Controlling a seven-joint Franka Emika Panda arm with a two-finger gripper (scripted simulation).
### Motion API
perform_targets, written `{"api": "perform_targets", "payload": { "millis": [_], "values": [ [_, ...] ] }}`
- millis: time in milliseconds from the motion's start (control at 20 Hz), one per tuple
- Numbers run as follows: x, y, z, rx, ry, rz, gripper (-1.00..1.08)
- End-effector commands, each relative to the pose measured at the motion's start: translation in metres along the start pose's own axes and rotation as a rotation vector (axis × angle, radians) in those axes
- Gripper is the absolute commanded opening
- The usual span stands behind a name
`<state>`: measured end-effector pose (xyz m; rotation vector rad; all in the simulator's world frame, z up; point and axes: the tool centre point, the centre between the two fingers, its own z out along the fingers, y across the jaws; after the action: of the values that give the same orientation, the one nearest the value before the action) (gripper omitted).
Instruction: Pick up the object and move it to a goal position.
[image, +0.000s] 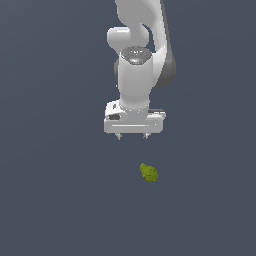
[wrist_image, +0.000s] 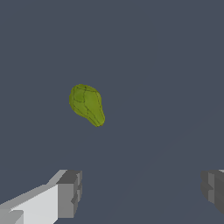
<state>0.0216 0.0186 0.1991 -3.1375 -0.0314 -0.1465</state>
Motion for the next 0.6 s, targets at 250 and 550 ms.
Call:
{"api": "perform_targets", "payload": {
  "millis": [250, 550],
  "values": [
    [0.0, -0.006, 0.005, 0.002, -0.003, -0.008, 1.0],
    [-0.002, -0.014, 0.011, 0.004, -0.007, -0.018, 1.0]
  ]
}}
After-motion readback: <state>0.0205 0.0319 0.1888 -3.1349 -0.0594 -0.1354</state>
